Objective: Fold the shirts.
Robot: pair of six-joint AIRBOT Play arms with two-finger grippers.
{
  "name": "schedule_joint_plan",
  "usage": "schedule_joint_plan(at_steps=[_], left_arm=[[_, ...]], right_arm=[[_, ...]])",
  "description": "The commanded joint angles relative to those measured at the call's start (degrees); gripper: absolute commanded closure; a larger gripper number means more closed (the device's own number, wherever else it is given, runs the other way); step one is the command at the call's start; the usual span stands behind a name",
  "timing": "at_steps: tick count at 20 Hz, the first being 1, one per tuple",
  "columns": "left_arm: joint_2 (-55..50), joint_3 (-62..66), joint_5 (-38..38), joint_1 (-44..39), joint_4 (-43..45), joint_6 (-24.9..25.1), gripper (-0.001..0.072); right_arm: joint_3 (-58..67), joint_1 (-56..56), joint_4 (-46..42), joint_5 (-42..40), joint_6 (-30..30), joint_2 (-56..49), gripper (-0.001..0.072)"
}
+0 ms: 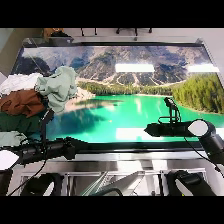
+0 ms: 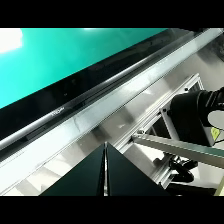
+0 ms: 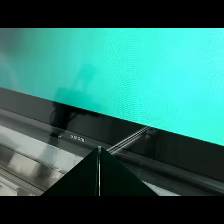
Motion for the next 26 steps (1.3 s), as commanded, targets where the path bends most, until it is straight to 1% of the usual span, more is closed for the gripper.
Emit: schedule_joint_plan(at_steps=[1, 16, 17, 19, 20, 21, 22, 23, 24, 25, 26], left_arm=[[0.04, -0.02, 0.00, -0.04, 0.00, 0.02, 0.0694], [0.04, -0.02, 0.09, -0.04, -0.02, 0.02, 0.0694], [0.04, -0.02, 1.09, -0.04, -0.02, 0.02, 0.0694], [0.04, -0.02, 6.25, -0.04, 0.07, 0.02, 0.0693], [0.02, -0.02, 9.35, -0.02, 0.31, 0.09, 0.0693], [0.02, 0.02, 13.99, 0.33, 1.79, 0.11, 0.0693], [-0.02, 0.33, 18.69, 1.31, 5.31, 0.13, 0.0689], [-1.03, 1.62, 22.29, 3.26, 11.39, 0.09, 0.0481], [-3.43, 3.56, 24.50, 6.21, 17.62, -0.02, 0.0167], [-6.62, 5.60, 25.22, 10.27, 21.66, -0.02, 0.0140], [-10.12, 7.50, 25.33, 14.73, 23.78, 0.02, 0.0139]], right_arm=[[-0.02, 0.07, 0.02, 0.00, 0.00, 0.04, 0.0695], [-0.02, 0.07, 0.02, -0.02, 0.02, 0.04, 0.0695], [-0.02, 0.07, 0.02, 0.00, 0.02, 0.02, 0.0695], [-0.02, 0.07, 0.02, 0.00, 0.02, 0.02, 0.0694], [-0.02, 0.07, 0.02, 0.02, 0.02, 0.02, 0.0693], [-0.02, 0.07, 0.02, 0.00, 0.02, 0.02, 0.0693], [-0.02, 0.07, 0.02, -0.11, 0.02, 0.02, 0.0692], [-0.02, -0.02, 0.02, -0.35, 0.02, -0.11, 0.0686], [-0.02, -0.02, 0.00, -0.81, 0.04, -0.26, 0.0685], [-0.02, -0.02, 0.00, -1.66, 0.04, -0.37, 0.0632], [-0.02, -0.02, 0.00, -2.56, 0.07, -0.35, 0.0464]])
